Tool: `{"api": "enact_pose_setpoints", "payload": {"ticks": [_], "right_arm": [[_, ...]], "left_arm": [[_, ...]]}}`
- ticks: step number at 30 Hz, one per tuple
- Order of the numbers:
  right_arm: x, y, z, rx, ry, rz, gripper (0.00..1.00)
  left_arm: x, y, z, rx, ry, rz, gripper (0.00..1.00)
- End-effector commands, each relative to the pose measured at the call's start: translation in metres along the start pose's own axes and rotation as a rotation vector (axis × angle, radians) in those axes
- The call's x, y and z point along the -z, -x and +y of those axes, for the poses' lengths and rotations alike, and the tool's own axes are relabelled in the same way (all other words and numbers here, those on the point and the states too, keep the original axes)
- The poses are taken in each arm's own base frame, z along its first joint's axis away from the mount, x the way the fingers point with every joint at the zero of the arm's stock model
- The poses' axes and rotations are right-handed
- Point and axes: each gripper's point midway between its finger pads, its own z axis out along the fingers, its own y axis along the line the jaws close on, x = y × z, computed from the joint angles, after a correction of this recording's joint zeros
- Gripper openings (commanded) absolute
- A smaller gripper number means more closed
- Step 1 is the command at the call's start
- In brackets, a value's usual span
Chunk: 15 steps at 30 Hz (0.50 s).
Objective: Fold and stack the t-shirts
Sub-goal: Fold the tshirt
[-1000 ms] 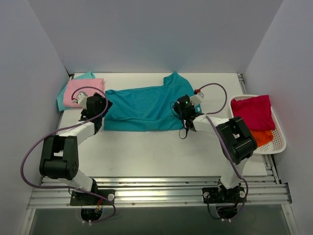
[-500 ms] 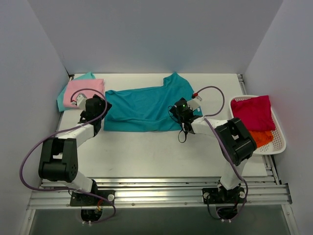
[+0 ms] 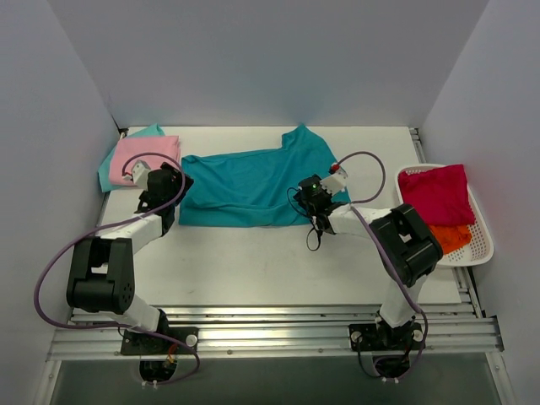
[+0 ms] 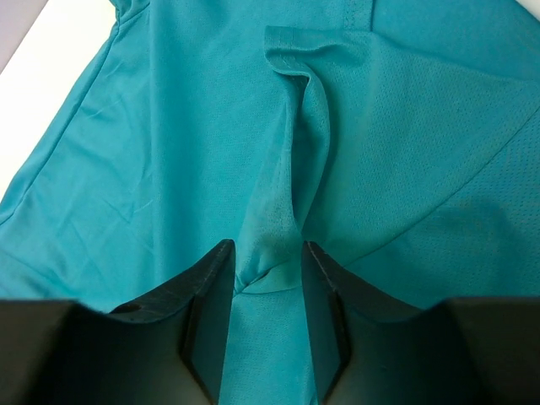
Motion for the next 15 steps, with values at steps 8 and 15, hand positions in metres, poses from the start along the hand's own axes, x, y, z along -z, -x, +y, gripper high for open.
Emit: {"api": "enact_pose_setpoints", "payload": {"ticks": [8,15], "right_arm": [[-0.021,0.003,0.026,0.006,0.021,-0.035,0.06],[-0.026,0.013,0.047,0.010,0.047,-0.043,0.09]], "left_arm": [[-0.001,0.012,-0.005,0.000,-0.030,-0.040,0.94],[0.002,0.021,0.000,0.002,-0.021,-0.064,0.94]]}}
